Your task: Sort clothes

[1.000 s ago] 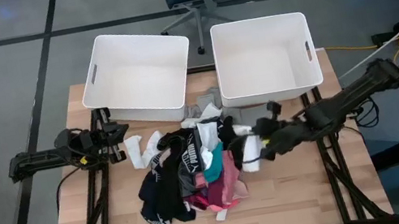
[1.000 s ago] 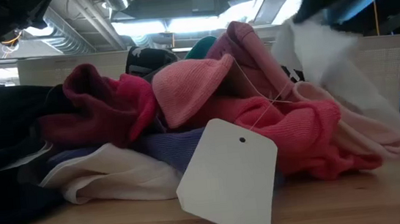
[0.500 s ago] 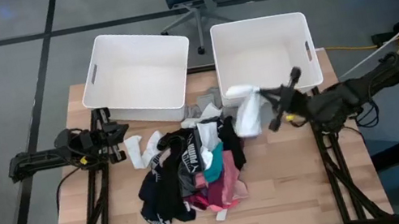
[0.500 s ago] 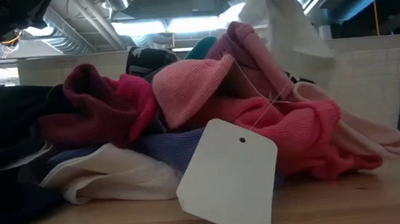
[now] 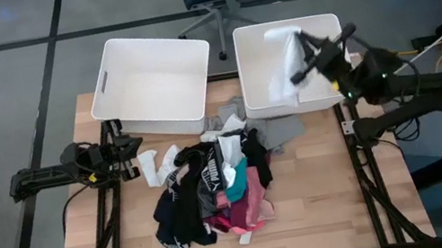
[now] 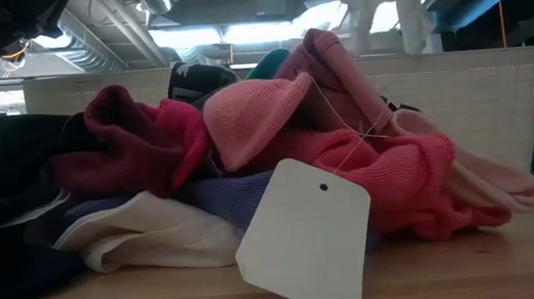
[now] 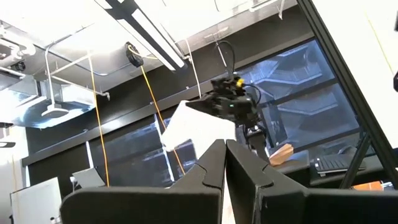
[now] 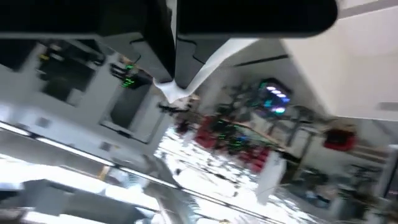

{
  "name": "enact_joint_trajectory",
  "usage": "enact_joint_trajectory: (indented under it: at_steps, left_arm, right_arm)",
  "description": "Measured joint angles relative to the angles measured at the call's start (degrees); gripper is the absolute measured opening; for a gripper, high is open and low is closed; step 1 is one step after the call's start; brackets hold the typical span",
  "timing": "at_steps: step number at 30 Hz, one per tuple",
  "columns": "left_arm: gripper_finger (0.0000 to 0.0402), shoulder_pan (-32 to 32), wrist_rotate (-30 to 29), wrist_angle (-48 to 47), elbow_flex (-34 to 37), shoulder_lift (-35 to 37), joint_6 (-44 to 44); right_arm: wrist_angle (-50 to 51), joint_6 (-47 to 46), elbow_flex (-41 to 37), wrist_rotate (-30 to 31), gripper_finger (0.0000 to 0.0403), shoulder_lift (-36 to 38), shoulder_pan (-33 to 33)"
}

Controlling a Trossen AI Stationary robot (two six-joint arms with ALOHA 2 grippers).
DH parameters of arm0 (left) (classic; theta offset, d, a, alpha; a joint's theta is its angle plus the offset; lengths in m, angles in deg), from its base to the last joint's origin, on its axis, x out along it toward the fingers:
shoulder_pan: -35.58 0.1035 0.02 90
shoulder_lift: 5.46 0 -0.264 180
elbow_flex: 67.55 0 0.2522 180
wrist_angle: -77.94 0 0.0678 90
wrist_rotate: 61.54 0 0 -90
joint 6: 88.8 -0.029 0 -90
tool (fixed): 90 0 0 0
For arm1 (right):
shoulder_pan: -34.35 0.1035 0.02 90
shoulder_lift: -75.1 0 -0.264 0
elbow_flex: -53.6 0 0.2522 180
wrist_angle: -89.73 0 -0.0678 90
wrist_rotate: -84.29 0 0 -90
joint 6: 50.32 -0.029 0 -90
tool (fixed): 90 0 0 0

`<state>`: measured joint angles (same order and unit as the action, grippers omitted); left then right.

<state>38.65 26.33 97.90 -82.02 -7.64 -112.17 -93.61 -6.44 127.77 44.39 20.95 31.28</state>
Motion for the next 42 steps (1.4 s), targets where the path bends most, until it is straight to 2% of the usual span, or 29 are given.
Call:
enact_joint_trajectory:
  at_steps: [5,10,17,23,26,32,36,39,42]
  left_arm:
    - [0.0004,0.0,0.0,0.0,0.0,0.0,0.0]
    - [0.0004,0.0,0.0,0.0,0.0,0.0,0.3]
    - [0.0004,0.0,0.0,0.0,0.0,0.0,0.6]
    - [0.0004,0.0,0.0,0.0,0.0,0.0,0.7]
    - [0.0004,0.0,0.0,0.0,0.0,0.0,0.8]
    - [0.0004,0.0,0.0,0.0,0.0,0.0,2.0]
    - [0.0004,0.0,0.0,0.0,0.0,0.0,2.0]
    - [0.0004,0.0,0.0,0.0,0.0,0.0,1.9]
    - [0.0004,0.0,0.0,0.0,0.0,0.0,1.9]
  right_arm:
    - [2.9,-1.7,0.0,-0.7,0.0007,-0.3,-9.2]
    - [15.3,-12.3,0.0,-3.3,0.0007,-1.0,-15.5]
    - [34.0,-29.4,0.0,-10.6,0.0008,-3.9,-18.9]
    - [42.2,-35.2,0.0,-12.8,0.0014,-7.6,-18.8]
    - [45.4,-37.5,0.0,-15.6,0.0045,-9.4,-18.9]
    - [50.1,-38.1,0.2,-19.9,0.0158,-10.7,-18.7]
    - [56.5,-38.0,5.7,-22.7,0.0221,-10.6,-18.7]
    - [60.0,-42.6,10.4,-26.6,0.0249,-10.6,-18.6]
    - [60.3,-48.5,13.1,-35.4,0.0261,-10.5,-18.5]
